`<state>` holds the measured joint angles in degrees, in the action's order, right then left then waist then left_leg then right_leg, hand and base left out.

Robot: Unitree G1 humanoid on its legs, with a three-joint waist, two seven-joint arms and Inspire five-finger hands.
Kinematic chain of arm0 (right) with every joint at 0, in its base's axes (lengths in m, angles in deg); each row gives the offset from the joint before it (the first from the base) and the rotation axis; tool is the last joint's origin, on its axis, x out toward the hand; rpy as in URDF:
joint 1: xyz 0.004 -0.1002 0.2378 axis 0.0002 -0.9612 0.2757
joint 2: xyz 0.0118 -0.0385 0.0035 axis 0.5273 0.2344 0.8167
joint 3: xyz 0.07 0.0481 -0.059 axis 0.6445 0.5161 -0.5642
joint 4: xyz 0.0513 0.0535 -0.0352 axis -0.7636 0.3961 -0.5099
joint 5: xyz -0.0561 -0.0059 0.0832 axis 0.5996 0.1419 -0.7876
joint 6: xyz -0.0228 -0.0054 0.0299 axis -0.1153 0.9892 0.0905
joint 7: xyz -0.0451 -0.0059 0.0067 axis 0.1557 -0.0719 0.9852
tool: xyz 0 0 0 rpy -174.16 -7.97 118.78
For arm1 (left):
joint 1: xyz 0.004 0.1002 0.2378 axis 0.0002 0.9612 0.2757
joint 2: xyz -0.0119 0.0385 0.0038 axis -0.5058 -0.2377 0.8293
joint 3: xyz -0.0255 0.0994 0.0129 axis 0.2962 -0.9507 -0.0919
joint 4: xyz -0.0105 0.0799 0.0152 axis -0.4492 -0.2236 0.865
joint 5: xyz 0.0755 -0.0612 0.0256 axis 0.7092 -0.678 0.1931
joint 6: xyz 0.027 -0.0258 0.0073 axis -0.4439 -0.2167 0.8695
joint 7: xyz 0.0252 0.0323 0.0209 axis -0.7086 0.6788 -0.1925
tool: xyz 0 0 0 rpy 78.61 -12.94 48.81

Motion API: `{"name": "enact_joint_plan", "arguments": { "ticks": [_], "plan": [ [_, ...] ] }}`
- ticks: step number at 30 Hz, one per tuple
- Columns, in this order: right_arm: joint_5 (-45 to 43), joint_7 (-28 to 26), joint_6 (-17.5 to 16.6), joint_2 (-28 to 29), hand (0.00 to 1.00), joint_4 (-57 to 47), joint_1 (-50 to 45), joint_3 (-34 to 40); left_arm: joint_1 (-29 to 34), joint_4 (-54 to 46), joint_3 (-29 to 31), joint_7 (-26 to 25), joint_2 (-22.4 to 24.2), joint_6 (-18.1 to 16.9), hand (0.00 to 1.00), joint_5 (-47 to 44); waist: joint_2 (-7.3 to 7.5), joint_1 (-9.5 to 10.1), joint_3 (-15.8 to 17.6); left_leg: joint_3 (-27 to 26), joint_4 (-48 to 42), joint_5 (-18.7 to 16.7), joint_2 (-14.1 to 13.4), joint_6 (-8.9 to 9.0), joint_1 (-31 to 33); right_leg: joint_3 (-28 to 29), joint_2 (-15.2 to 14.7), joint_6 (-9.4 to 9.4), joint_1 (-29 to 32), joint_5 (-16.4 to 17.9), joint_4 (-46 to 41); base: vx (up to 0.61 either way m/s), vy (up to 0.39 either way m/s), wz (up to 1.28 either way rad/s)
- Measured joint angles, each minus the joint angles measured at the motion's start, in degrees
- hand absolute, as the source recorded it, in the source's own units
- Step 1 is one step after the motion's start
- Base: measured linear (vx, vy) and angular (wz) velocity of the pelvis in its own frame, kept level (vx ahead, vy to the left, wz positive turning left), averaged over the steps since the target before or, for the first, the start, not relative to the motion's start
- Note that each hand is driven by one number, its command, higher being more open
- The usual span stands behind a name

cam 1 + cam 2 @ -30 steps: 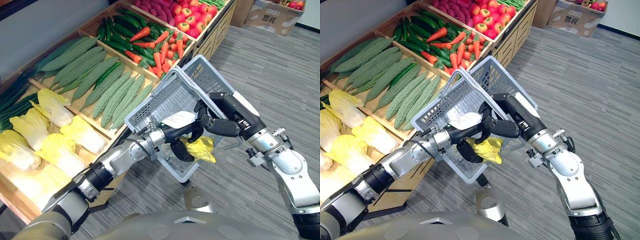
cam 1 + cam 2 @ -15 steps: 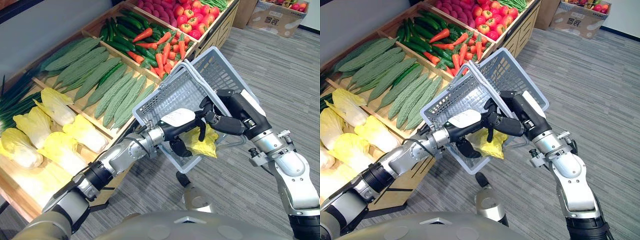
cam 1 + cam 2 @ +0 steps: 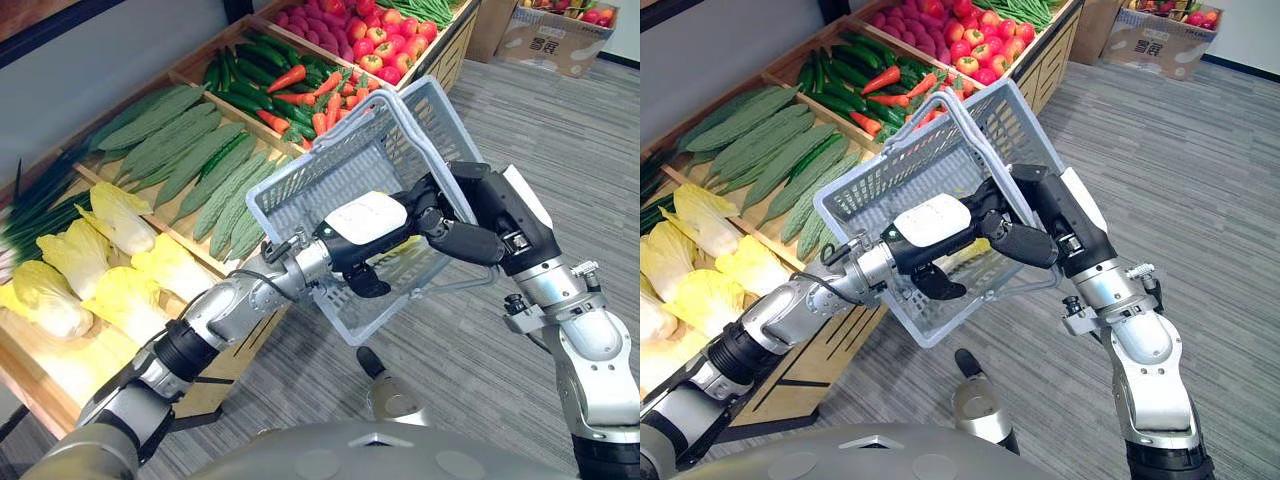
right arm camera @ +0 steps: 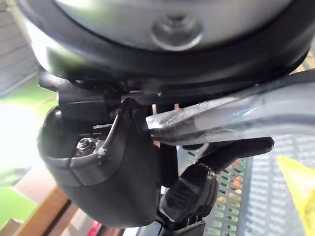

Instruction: Pick vegetable in the basket

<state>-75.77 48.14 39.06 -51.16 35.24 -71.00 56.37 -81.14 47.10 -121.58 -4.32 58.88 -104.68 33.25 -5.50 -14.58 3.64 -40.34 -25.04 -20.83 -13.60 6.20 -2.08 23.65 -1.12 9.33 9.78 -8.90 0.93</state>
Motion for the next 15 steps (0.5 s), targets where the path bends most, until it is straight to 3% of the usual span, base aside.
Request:
{"name": "enact_joint_plan", "arguments": {
  "ticks": [9, 15],
  "plan": [
    [0.0, -0.3, -0.8, 4.4, 0.0, -0.1, -1.8, 1.0, 0.4, -4.1, 1.6, 0.0, -1.2, 0.0, 1.0, 4.0, -0.13, 0.06, -0.1, 0.5, 0.0, 0.0, -0.1, -0.02, -0.1, -0.5, 0.0, -0.08, -0.3, 0.1, 0.0, 0.0, 0.0, 0.0],
    [1.9, -0.6, -1.3, 7.3, 0.0, -0.1, -2.6, 1.2, 3.6, -8.9, 7.6, -0.2, -1.1, -0.7, 1.0, 6.1, -0.14, 0.26, -0.1, 1.1, 0.3, 0.2, 0.1, -0.24, -0.4, -1.2, -0.2, -0.19, -0.9, 0.2, -0.1, 0.01, 0.003, 0.05]
  ]
}}
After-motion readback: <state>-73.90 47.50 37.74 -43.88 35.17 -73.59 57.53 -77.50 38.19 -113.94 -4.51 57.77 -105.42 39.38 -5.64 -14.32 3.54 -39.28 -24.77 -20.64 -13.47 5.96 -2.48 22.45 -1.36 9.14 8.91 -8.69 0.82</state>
